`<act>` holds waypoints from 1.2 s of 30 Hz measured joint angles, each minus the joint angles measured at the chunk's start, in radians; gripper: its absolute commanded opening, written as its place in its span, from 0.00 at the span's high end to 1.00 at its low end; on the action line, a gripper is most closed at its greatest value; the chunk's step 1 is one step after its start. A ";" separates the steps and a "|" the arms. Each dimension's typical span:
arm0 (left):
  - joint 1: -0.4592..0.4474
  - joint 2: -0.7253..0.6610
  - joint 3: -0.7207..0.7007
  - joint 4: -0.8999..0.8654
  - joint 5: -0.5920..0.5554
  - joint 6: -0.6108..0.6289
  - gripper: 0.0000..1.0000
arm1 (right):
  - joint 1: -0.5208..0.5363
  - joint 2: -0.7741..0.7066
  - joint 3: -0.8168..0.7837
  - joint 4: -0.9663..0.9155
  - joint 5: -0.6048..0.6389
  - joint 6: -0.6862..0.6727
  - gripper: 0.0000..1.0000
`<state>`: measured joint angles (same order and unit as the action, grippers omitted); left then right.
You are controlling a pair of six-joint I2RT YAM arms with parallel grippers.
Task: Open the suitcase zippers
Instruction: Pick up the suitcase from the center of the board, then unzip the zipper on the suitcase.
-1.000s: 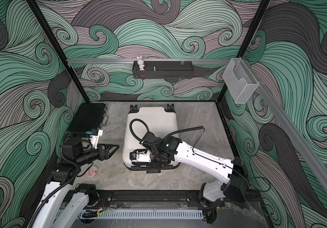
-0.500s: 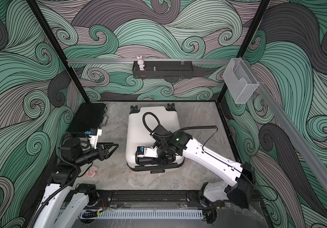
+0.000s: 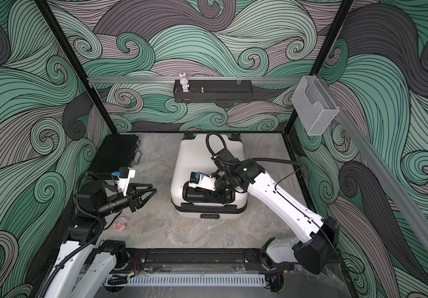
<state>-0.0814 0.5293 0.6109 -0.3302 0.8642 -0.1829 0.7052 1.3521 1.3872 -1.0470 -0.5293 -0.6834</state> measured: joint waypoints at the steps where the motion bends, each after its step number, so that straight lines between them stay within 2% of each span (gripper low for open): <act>1: -0.001 -0.003 0.000 0.006 0.012 0.015 0.59 | -0.013 0.000 0.009 -0.006 -0.010 0.001 0.87; 7: -0.015 -0.011 0.002 0.007 0.066 0.132 0.61 | -0.063 -0.011 0.026 -0.024 -0.055 0.008 0.87; 22: -0.058 -0.010 0.031 -0.050 0.136 0.383 0.65 | -0.103 -0.023 0.094 -0.101 -0.143 0.009 0.91; 36: -0.113 0.071 0.045 -0.144 0.168 0.620 0.69 | -0.137 -0.023 0.099 -0.125 -0.191 -0.028 0.95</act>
<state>-0.1944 0.6003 0.6556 -0.4740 1.0321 0.4374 0.5682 1.3296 1.4864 -1.1717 -0.7200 -0.7116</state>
